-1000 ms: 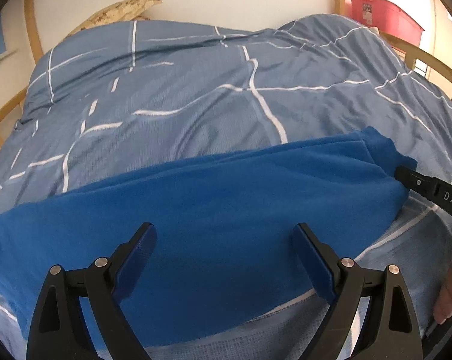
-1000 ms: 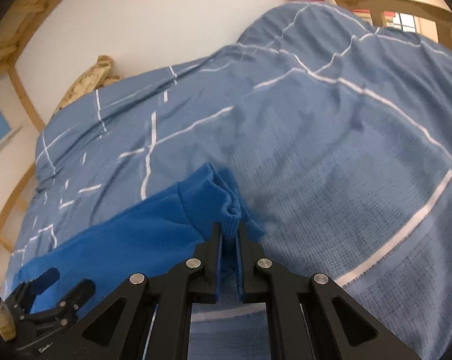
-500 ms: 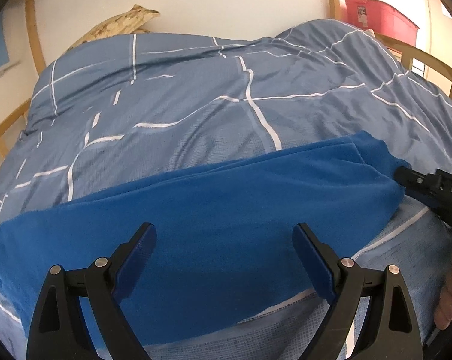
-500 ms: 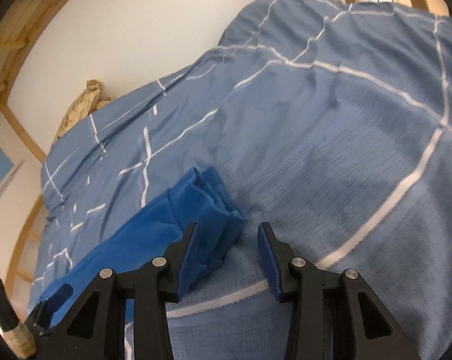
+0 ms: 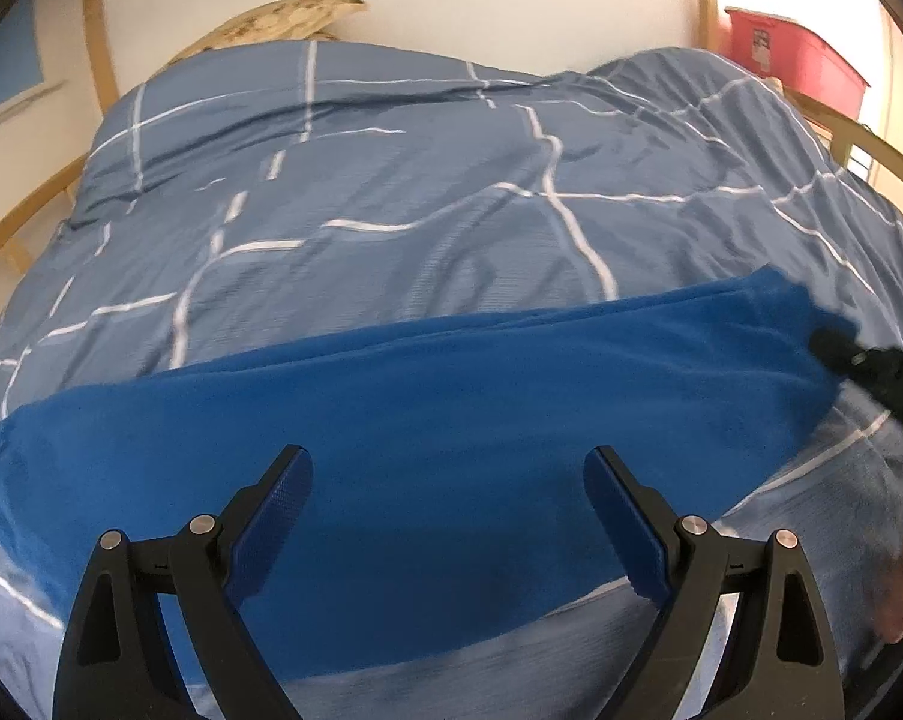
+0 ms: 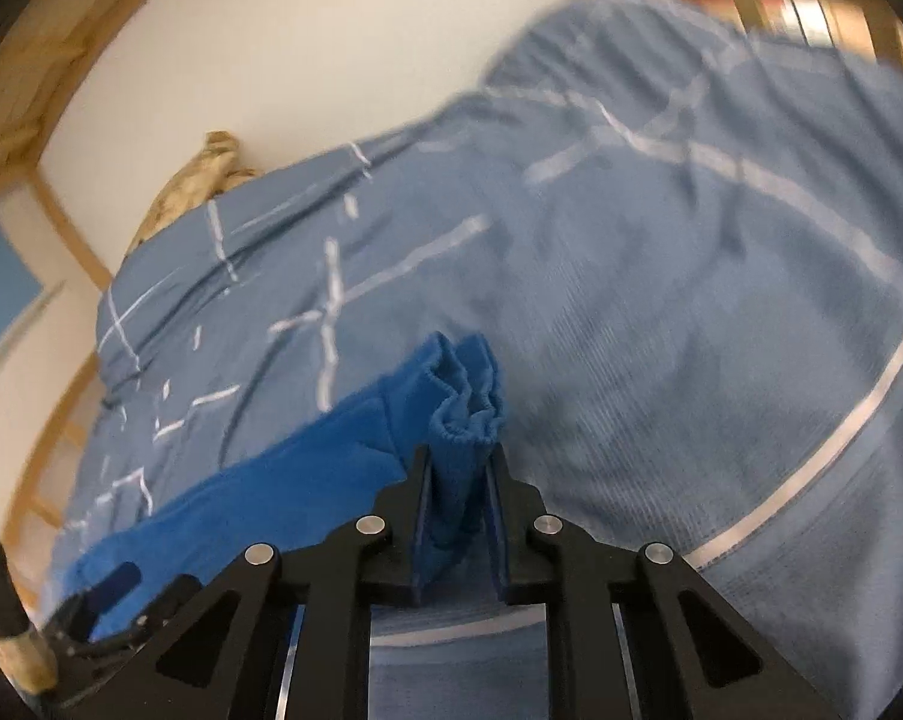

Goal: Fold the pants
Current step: 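Fold the held cuff end over the pants with the right tool, release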

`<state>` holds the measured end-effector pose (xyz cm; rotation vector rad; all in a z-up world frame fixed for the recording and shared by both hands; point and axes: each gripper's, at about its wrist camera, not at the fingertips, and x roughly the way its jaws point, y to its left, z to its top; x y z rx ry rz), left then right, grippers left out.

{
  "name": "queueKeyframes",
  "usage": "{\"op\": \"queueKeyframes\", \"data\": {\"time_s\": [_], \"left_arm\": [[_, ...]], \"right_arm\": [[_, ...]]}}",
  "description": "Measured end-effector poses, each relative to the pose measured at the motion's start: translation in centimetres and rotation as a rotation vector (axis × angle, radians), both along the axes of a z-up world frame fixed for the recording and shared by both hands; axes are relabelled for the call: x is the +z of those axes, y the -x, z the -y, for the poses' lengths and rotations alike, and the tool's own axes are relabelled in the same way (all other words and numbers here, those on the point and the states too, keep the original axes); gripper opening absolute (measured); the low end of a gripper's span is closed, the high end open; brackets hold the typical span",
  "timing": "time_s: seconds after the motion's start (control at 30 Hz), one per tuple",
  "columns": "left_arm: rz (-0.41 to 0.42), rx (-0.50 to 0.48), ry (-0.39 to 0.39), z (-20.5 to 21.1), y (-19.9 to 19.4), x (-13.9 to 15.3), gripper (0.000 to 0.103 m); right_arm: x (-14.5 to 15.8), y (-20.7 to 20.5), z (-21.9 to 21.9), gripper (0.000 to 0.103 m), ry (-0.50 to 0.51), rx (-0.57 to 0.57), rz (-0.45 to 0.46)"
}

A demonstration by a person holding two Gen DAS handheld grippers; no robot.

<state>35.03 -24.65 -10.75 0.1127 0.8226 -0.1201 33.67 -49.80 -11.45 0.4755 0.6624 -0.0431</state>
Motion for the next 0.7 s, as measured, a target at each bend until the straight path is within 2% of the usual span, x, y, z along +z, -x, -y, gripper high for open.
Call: {"op": "queueKeyframes", "data": {"time_s": [0.23,0.33,0.5,0.7], "left_arm": [[0.003,0.094,0.041,-7.1,2.1,2.6,0.092],[0.02,0.128,0.047,-10.5,3.5,3.7,0.092],[0.02,0.176,0.03,-15.7,5.5,4.2,0.092],[-0.005,0.237,0.041,-20.5,6.7,3.0,0.092]], "right_arm": [[7.5,2.0,-8.0,0.017,0.316,0.124,0.156],[9.4,2.3,-11.9,0.017,0.401,0.182,0.2],[10.2,2.1,-17.8,0.017,0.511,0.274,0.217],[7.6,1.9,-25.0,0.017,0.616,0.411,0.176]]}}
